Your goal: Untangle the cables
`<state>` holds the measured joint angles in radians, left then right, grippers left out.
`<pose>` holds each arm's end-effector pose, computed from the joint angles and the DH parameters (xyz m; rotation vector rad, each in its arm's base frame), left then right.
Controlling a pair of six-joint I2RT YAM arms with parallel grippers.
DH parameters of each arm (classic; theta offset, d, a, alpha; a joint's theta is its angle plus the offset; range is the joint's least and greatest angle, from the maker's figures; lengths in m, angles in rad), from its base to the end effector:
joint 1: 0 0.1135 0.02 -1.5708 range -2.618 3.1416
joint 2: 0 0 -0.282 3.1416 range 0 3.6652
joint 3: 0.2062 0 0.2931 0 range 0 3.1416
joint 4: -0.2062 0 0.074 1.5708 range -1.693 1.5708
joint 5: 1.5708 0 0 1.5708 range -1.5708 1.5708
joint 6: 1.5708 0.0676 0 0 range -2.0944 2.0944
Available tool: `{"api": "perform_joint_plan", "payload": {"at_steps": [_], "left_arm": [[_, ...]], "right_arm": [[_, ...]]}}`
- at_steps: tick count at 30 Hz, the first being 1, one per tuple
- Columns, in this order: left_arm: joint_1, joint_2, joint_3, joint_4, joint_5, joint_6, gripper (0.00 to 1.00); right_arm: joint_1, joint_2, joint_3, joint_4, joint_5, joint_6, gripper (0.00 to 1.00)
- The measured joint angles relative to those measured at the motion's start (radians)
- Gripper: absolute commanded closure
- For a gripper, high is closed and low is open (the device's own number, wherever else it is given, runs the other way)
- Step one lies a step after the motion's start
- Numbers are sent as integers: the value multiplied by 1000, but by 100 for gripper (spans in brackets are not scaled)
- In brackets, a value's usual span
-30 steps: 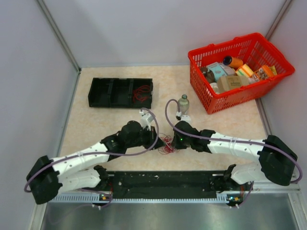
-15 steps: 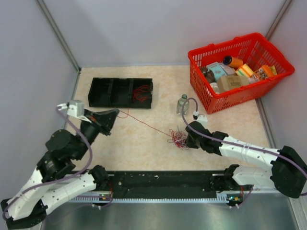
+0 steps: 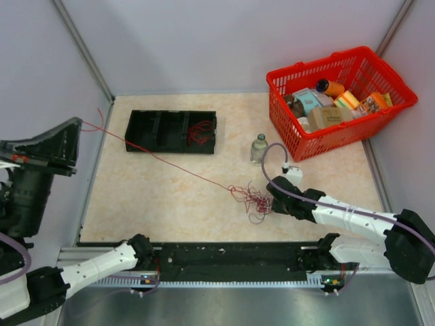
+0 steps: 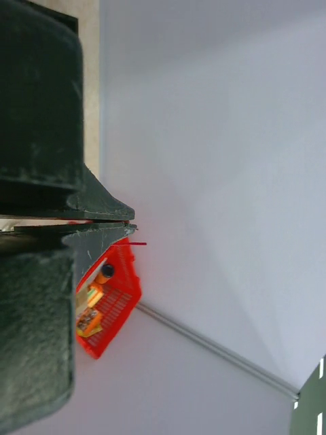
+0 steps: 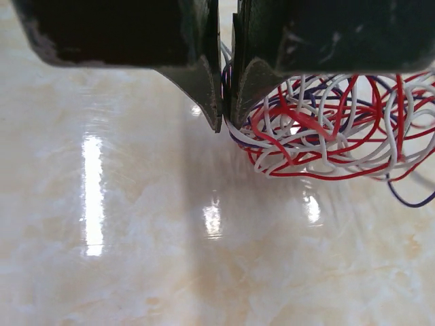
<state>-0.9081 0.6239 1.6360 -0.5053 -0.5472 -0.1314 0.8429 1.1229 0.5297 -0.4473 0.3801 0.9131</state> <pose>0.0323 0.0157 0.6173 -0.0659 1.1637 -0.6315 0.1774 0.1614 0.1391 0.2191 2.5036 0.2160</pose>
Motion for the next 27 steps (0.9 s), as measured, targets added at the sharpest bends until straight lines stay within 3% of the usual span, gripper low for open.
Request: {"api": "perform_joint_plan", "payload": {"at_steps": [3,13,20,27], "left_arm": [[0,66,120,-15,-50,43,100],[0,200,289,-24,-184,188,100],[0,272,371,-4,-262,241,100],[0,304,397,39,-349,338,100]], "right_arm": [[-15,-16,-7,-24,31,7,99],[-81,-76,-65,-100,97,37,100],[-135,-154,-81,-159,126,82,99],[-274,-310,-139,-229,151,161,98]]}}
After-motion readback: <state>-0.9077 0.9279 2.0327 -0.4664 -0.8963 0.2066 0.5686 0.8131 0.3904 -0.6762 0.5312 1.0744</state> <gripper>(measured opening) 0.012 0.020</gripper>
